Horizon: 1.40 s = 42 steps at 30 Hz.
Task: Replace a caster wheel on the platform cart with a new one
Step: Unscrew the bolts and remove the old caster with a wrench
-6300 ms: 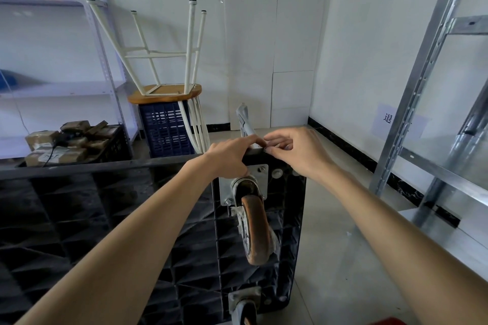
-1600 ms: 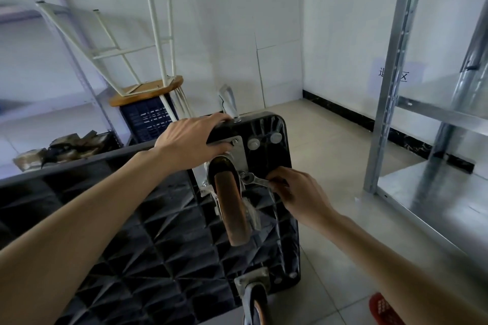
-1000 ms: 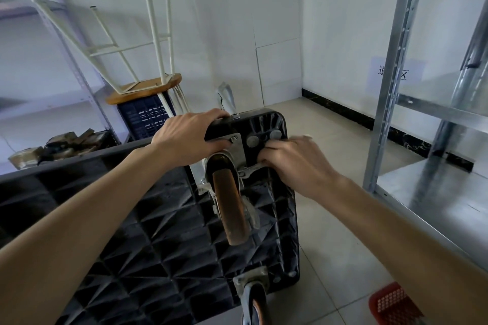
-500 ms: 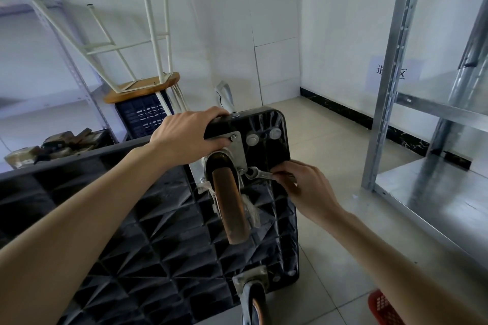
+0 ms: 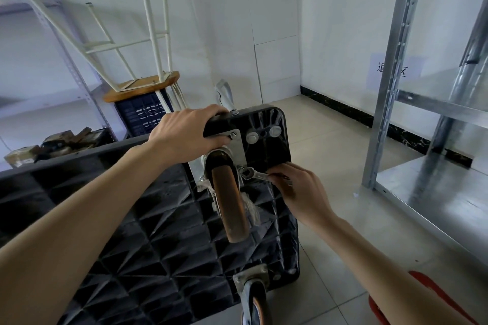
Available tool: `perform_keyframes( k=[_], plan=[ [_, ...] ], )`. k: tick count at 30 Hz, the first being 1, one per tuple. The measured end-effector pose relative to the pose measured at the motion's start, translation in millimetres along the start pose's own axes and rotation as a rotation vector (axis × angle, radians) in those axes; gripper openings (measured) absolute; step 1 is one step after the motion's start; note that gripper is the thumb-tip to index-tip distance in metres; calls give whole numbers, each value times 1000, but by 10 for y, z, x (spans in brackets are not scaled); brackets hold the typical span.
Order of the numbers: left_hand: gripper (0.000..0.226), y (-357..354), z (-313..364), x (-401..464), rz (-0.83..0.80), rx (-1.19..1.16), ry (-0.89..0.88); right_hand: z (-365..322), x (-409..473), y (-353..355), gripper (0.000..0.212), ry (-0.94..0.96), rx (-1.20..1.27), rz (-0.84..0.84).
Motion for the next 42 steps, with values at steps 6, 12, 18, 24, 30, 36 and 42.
perform_keyframes(
  k=[6,12,18,24,30,36,42],
  plan=[
    [58,5,2,0,-4,-4,6,107,-54,-114,14,-82,153,22],
    [58,-7,-4,9,-5,-6,8,142,-157,-213,14,-67,252,96],
    [60,-19,-24,3,-14,-3,20,197,-275,-403,15,-129,423,158],
    [60,-36,-26,5,-23,3,22,197,-318,-470,13,-143,449,170],
    [60,-15,-13,-1,-25,7,19,184,-308,-415,15,-122,444,166],
    [59,-18,-11,-4,-17,12,16,165,-311,-425,16,-127,458,163],
    [58,-29,-18,-8,-17,9,12,168,-329,-461,17,-162,509,185]
  ],
)
Point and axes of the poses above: each hand's wrist, its own x-axis towards the middle knuckle, its own y-axis out of the back of the hand, z = x × y, the point moved 5 cm from there along x, towards the middle knuckle, and after that the axes turned 15 degrees about x, right-handed, at the moved point
